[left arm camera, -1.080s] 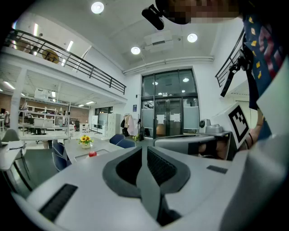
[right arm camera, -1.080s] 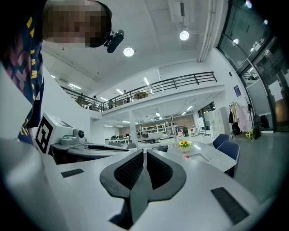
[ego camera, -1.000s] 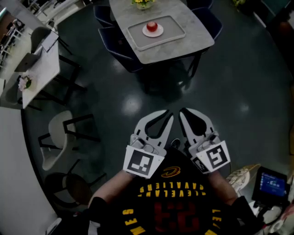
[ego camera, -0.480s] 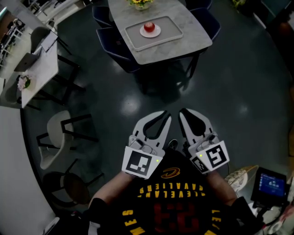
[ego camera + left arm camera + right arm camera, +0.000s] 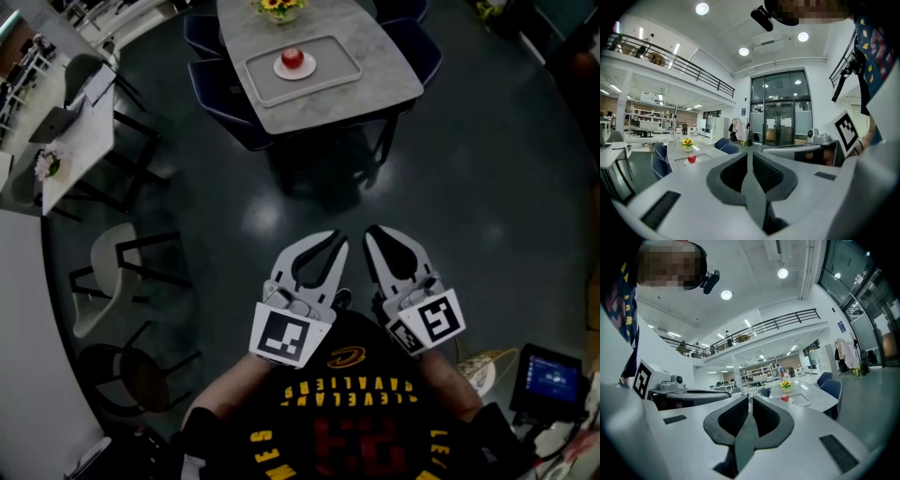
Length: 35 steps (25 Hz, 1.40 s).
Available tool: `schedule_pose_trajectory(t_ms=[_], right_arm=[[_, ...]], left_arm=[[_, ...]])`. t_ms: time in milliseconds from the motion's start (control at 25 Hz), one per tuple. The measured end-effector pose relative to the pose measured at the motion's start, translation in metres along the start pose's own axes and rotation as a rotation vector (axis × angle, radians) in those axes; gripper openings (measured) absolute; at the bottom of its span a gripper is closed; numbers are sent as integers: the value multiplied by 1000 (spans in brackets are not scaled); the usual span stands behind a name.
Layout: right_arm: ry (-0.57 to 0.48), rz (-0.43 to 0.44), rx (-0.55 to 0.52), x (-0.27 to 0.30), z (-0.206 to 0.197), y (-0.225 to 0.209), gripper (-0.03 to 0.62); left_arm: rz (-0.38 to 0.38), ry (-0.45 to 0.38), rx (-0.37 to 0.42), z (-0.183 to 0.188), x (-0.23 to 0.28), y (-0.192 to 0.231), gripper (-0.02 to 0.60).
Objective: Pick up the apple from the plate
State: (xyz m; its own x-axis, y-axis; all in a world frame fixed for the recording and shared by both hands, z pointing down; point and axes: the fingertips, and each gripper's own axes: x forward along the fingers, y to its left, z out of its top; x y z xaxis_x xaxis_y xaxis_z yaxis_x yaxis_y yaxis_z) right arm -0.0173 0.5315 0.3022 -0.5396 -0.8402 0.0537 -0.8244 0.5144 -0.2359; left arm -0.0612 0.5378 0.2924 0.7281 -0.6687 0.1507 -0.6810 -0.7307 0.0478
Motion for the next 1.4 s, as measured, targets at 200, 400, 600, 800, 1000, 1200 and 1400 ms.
schedule_pose_trajectory(t_ms=[200, 400, 600, 800, 1000, 1200, 1400], right_arm=[[17, 23, 25, -1, -6, -12, 32], [32, 34, 41, 20, -12, -25, 32], [45, -4, 20, 55, -11, -60, 32], [56, -63, -9, 107, 7, -96, 32], [76, -93, -18, 168, 17, -117, 32], [88, -112, -20, 224, 27, -132, 32], [98, -135, -15, 265, 31, -148, 32]], left_arm=[[30, 13, -4, -3, 9, -4, 38], [57, 9, -7, -5, 21, 16, 38], [42, 4, -45, -9, 59, 52, 38], [1, -16, -61, 9, 106, 102, 38], [-11, -17, -89, 19, 138, 164, 38], [-21, -8, -122, 24, 161, 221, 38], [0, -13, -207, 20, 176, 274, 38]])
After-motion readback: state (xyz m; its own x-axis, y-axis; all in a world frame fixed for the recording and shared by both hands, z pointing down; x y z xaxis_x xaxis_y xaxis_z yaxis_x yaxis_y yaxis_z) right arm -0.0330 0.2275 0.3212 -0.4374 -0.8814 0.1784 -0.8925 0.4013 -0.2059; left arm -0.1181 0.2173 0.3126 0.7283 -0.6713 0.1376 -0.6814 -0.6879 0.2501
